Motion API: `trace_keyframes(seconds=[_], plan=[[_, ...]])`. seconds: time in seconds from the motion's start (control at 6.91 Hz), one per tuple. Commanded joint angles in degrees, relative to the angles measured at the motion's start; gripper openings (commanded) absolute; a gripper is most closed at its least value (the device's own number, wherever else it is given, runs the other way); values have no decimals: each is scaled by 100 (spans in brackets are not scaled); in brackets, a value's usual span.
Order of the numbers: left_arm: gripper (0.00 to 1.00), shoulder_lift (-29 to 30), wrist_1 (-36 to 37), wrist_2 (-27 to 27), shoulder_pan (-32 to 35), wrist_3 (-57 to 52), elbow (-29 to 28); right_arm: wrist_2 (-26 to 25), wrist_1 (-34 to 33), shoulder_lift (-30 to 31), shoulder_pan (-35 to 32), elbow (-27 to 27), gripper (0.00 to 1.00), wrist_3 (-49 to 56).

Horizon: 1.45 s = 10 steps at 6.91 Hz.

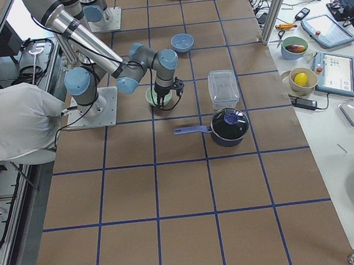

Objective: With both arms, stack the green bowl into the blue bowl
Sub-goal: 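Grasp the rim of the pale green bowl with the right gripper, then carry the green bowl over the light-blue bowl and lower it in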

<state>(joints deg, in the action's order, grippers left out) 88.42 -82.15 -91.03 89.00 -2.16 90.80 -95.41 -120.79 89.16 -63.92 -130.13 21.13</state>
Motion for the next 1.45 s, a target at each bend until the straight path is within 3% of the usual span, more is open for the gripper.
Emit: trace_keyframes(seconds=[0.0,0.14,0.43,0.87,1.01,1.3], plan=[[100,-27,6,6,12,23,43,799,952,40,-180,991,0,-74],[100,-44,6,-20,12,32,43,857,1474,-47,-713,1668,0,-126],[100,-27,6,-3,21,32,51,858,1568,-765,-2064,2690,0,-924],[100,-9,15,-3,30,119,60,1295,1524,-1942,-3692,3904,0,-3329],[100,-9,15,-3,30,120,78,1288,1532,-2277,-4019,4160,0,-3709],[100,0,23,-12,30,120,78,1297,1603,-2412,-4110,3979,0,-3608]])
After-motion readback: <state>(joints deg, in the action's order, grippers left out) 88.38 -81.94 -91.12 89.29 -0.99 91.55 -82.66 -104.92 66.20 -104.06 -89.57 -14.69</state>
